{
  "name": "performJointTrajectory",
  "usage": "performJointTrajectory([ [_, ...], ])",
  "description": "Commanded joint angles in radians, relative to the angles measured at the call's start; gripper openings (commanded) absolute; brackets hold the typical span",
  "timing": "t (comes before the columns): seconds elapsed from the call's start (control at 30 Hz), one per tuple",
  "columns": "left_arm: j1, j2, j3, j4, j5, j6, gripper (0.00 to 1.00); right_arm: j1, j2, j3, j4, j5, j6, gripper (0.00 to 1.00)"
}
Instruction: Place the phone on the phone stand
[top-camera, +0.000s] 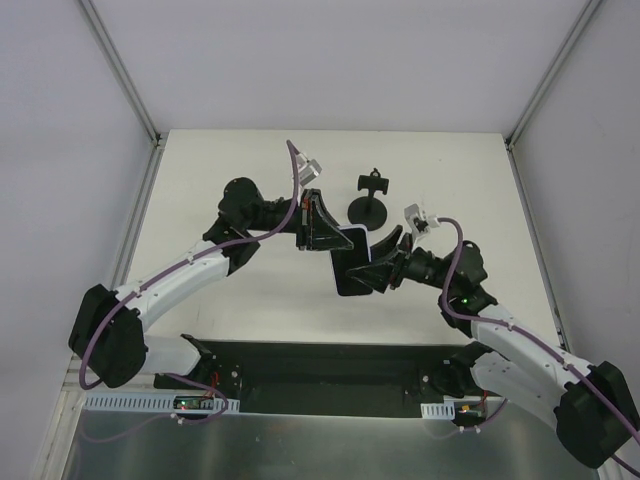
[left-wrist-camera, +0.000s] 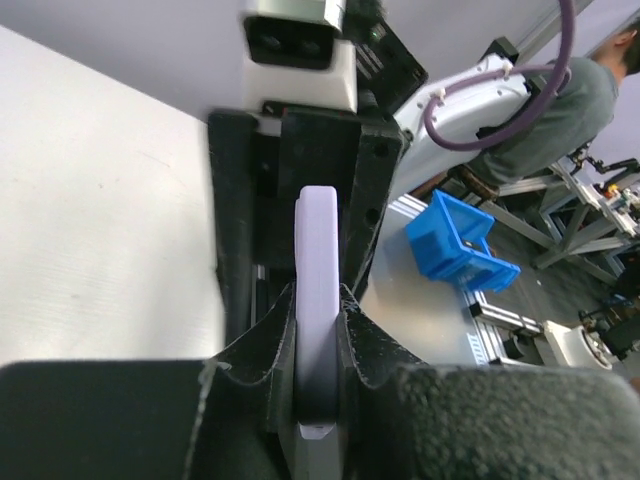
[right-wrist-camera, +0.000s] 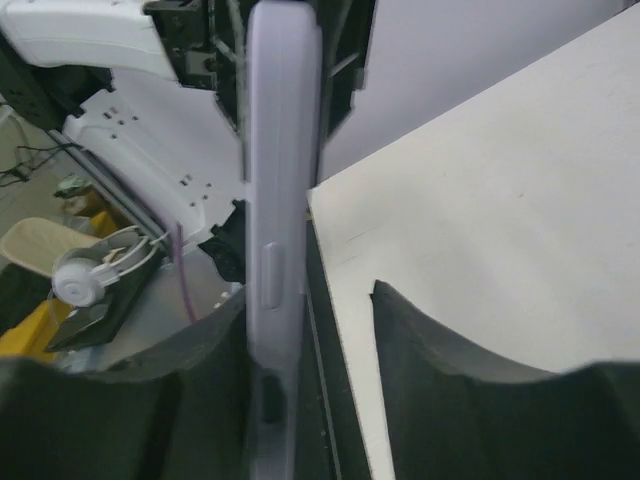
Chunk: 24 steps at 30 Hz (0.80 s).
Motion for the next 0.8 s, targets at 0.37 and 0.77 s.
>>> performJointTrajectory([
  [0.37, -0.016, -0.304, 0.150, -0.786, -0.627, 0.514, 0.00, -0.122, -0.141, 0.243, -0.929, 0.653, -0.248, 0.96],
  [0.77, -0.016, -0.390, 0.081, -0.822, -0.952, 0.602, 0.00, -0.248, 0.299, 0.720, -1.210, 0.681, -0.429, 0.99],
])
